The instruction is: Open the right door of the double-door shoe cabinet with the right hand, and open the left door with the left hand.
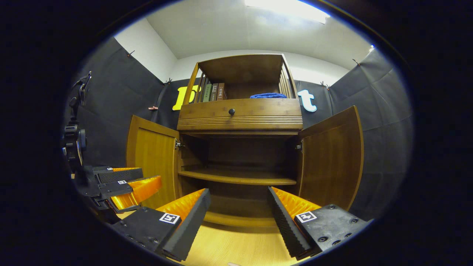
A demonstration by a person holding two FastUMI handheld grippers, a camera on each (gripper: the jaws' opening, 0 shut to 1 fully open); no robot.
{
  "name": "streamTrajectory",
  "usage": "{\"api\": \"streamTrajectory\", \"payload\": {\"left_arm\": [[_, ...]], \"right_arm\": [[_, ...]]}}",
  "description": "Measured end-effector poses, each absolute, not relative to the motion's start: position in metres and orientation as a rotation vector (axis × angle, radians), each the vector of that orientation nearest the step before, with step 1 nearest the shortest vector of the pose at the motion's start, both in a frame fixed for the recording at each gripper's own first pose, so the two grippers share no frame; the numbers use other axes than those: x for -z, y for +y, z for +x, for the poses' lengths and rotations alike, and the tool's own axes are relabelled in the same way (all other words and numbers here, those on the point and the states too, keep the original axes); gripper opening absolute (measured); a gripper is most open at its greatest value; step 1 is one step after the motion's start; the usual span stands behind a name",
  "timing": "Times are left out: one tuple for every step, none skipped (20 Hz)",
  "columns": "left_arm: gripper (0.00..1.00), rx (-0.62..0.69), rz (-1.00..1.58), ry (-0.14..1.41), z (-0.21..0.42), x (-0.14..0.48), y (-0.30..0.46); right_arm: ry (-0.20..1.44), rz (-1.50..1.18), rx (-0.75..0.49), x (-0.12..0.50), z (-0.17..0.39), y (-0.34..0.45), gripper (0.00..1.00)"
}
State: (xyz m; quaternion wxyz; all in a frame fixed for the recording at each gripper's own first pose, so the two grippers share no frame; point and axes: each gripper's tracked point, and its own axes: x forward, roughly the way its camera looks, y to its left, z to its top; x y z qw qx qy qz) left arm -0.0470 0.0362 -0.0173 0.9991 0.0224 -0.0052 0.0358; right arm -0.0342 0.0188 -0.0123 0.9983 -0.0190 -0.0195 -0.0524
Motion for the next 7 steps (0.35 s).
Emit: {"api": "streamTrajectory", "payload": {"left_arm": [[0.91, -0.070, 0.044, -0.010, -0.0462, 0.0181, 0.0362], [0.91, -0.068, 0.043, -0.009, -0.0454, 0.0179, 0.0357], [0.93, -0.067, 0.043, -0.010, -0.0452, 0.0181, 0.0352], [0.91, -0.067, 0.044, -0.010, -0.0444, 0.0181, 0.0352], [0.91, -0.066, 0.046, -0.010, -0.0443, 0.0186, 0.0355], [0.91, -0.066, 0.047, -0.010, -0.0444, 0.0184, 0.0353], [0.91, -0.066, 0.048, -0.009, -0.0443, 0.0196, 0.0357]], "right_arm": [[-0.037, -0.038, 0.105, 0.0128, -0.0342, 0.0189, 0.95], [-0.036, -0.039, 0.105, 0.0130, -0.0338, 0.0185, 0.98], [-0.036, -0.040, 0.106, 0.0121, -0.0339, 0.0183, 0.98], [-0.038, -0.042, 0.108, 0.0118, -0.0338, 0.0183, 0.98], [-0.040, -0.043, 0.107, 0.0115, -0.0338, 0.0187, 0.98], [-0.041, -0.043, 0.106, 0.0120, -0.0337, 0.0186, 0.98], [-0.040, -0.044, 0.105, 0.0122, -0.0336, 0.0188, 0.98]]}}
